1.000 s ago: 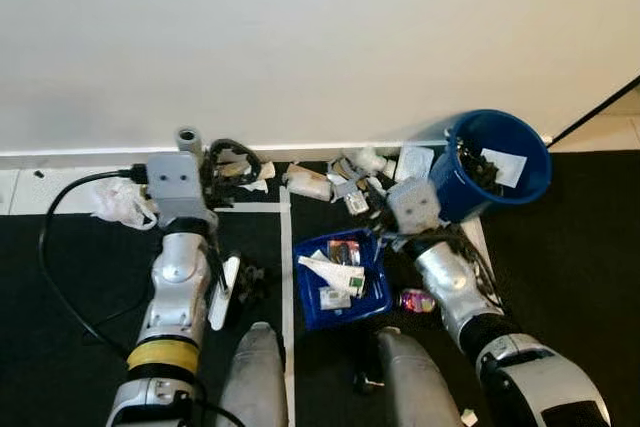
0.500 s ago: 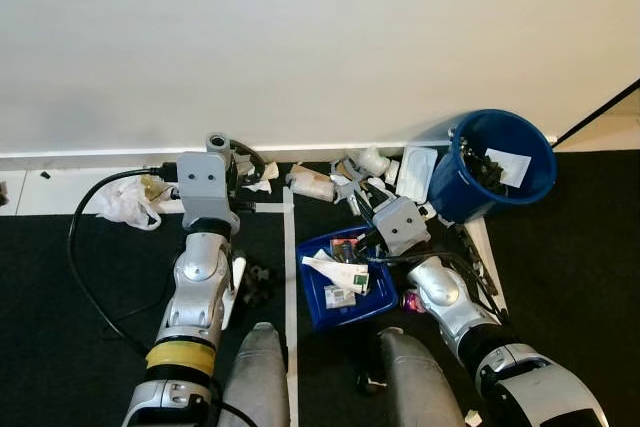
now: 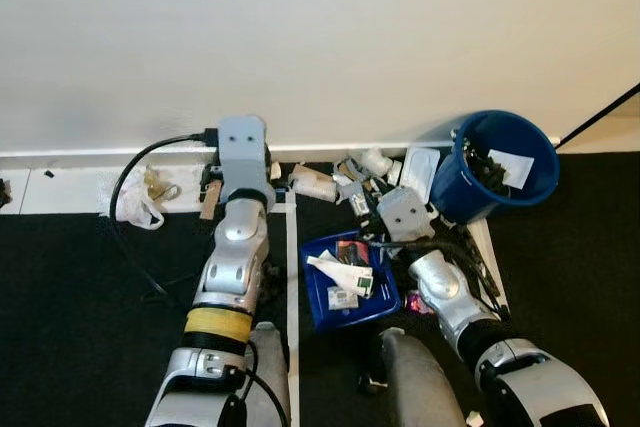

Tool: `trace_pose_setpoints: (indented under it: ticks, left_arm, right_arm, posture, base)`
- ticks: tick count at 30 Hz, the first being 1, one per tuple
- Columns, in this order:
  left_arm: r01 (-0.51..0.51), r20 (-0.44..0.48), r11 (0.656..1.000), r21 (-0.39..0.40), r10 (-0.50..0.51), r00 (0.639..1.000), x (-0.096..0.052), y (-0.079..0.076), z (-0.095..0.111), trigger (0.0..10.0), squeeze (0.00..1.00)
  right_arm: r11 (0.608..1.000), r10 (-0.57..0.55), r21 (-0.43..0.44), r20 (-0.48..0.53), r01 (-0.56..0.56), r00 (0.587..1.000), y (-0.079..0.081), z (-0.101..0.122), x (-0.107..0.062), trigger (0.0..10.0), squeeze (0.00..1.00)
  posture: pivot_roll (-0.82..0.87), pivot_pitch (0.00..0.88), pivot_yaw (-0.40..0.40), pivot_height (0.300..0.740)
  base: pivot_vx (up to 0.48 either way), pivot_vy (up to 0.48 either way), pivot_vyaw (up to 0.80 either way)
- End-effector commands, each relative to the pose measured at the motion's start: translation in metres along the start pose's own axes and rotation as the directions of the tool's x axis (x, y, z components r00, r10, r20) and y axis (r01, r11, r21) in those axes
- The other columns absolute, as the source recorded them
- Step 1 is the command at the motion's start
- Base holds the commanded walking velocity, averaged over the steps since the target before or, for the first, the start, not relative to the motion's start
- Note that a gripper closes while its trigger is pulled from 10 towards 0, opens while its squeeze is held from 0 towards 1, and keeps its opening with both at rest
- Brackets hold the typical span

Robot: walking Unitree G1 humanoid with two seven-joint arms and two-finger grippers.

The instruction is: Sweep floor

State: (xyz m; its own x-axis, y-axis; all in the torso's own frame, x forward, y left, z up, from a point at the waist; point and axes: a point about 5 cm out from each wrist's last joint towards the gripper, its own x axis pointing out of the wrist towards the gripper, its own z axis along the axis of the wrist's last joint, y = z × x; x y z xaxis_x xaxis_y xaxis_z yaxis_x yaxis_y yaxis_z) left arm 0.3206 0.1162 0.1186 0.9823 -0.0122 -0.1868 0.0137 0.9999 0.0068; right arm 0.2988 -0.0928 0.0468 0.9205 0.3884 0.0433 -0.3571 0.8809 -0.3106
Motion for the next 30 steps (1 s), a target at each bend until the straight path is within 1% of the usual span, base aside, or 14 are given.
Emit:
trace_pose_setpoints:
  ticks: [1, 2, 4, 6, 8, 10, 12, 17, 24, 26, 27, 28, 29, 30]
  left_arm:
    - [0.143, -0.083, 0.975, -0.169, -0.158, 0.984, -0.007, -0.036, -0.004, 10.0, 0.00]
    - [0.143, -0.083, 0.975, -0.169, -0.158, 0.984, -0.007, -0.036, -0.004, 10.0, 0.00]
    - [0.185, -0.095, 0.956, -0.226, -0.211, 0.973, -0.009, -0.046, 0.007, 10.0, 0.00]
    - [0.198, -0.094, 0.950, -0.243, -0.226, 0.970, -0.010, -0.049, 0.012, 10.0, 0.00]
    - [0.215, -0.082, 0.931, -0.295, -0.249, 0.965, -0.011, -0.053, 0.022, 10.0, 0.00]
    - [0.219, -0.066, 0.920, -0.326, -0.253, 0.965, -0.010, -0.054, 0.030, 10.0, 0.00]
    - [0.229, -0.007, 0.894, -0.386, -0.251, 0.968, -0.009, -0.053, 0.050, 10.0, 0.00]
    - [0.230, 0.035, 0.876, -0.425, -0.238, 0.971, -0.007, -0.049, 0.065, 10.0, 0.00]
    - [0.224, 0.027, 0.886, -0.405, -0.233, 0.972, -0.006, -0.043, 0.068, 10.0, 0.00]
    - [0.235, 0.015, 0.904, -0.358, -0.246, 0.969, -0.006, -0.041, 0.066, 10.0, 0.00]
    - [0.235, 0.015, 0.904, -0.358, -0.246, 0.969, -0.006, -0.041, 0.066, 10.0, 0.00]
    - [0.256, -0.004, 0.917, -0.305, -0.270, 0.963, -0.007, -0.039, 0.063, 10.0, 0.00]
    - [0.256, -0.004, 0.917, -0.305, -0.270, 0.963, -0.007, -0.039, 0.063, 10.0, 0.00]
    - [0.277, -0.027, 0.927, -0.252, -0.293, 0.956, -0.009, -0.036, 0.061, 10.0, 0.00]
  right_arm:
    - [0.999, -0.025, -0.049, -0.194, 0.016, 0.981, -0.013, -0.033, -0.023, 10.0, 0.00]
    - [0.999, -0.025, -0.049, -0.194, 0.016, 0.981, -0.013, -0.033, -0.023, 10.0, 0.00]
    - [0.999, -0.030, -0.048, -0.199, 0.021, 0.980, -0.014, -0.033, -0.023, 10.0, 0.00]
    - [0.999, -0.032, -0.047, -0.200, 0.023, 0.979, -0.014, -0.034, -0.023, 10.0, 0.00]
    - [0.999, -0.034, -0.046, -0.205, 0.025, 0.978, -0.015, -0.034, -0.023, 10.0, 0.00]
    - [0.999, -0.036, -0.045, -0.207, 0.027, 0.978, -0.015, -0.034, -0.023, 10.0, 0.00]
    - [0.998, -0.043, -0.043, -0.210, 0.034, 0.977, -0.017, -0.034, -0.022, 10.0, 0.00]
    - [0.998, -0.048, -0.041, -0.212, 0.040, 0.976, -0.018, -0.033, -0.020, 10.0, 0.00]
    - [0.998, -0.052, -0.029, -0.222, 0.047, 0.974, -0.018, -0.034, -0.020, 10.0, 0.00]
    - [0.999, -0.051, -0.017, -0.231, 0.048, 0.972, -0.018, -0.035, -0.020, 10.0, 0.00]
    - [0.999, -0.051, -0.017, -0.231, 0.048, 0.972, -0.018, -0.035, -0.020, 10.0, 0.00]
    - [0.999, -0.049, -0.007, -0.242, 0.049, 0.969, -0.018, -0.036, -0.021, 10.0, 0.00]
    - [0.999, -0.049, -0.007, -0.242, 0.049, 0.969, -0.018, -0.036, -0.021, 10.0, 0.00]
    - [0.999, -0.049, 0.000, -0.252, 0.050, 0.967, -0.018, -0.037, -0.022, 10.0, 0.00]
  posture:
    - [0.14, 0.218, -0.107, 0.740]
    - [0.14, 0.218, -0.107, 0.740]
    - [0.14, 0.217, -0.107, 0.740]
    - [0.14, 0.217, -0.107, 0.740]
    - [0.14, 0.209, -0.108, 0.740]
    - [0.14, 0.209, -0.108, 0.740]
    - [0.14, 0.205, -0.109, 0.740]
    - [0.15, 0.200, -0.107, 0.740]
    - [0.14, 0.192, -0.108, 0.740]
    - [0.14, 0.191, -0.107, 0.740]
    - [0.14, 0.191, -0.107, 0.740]
    - [0.14, 0.186, -0.106, 0.740]
    - [0.14, 0.186, -0.106, 0.740]
    - [0.14, 0.183, -0.104, 0.740]
  base:
    - [0.000, 0.000, 0.00]
    - [0.000, 0.000, 0.00]
    - [0.000, 0.000, 0.00]
    - [0.000, 0.000, 0.00]
    - [0.000, 0.000, 0.00]
    - [0.000, 0.000, 0.00]
    - [0.000, 0.000, 0.00]
    - [0.000, 0.000, 0.00]
    - [0.000, 0.000, 0.00]
    - [0.000, 0.000, 0.00]
    - [0.000, 0.000, 0.00]
    - [0.000, 0.000, 0.00]
    - [0.000, 0.000, 0.00]
    - [0.000, 0.000, 0.00]
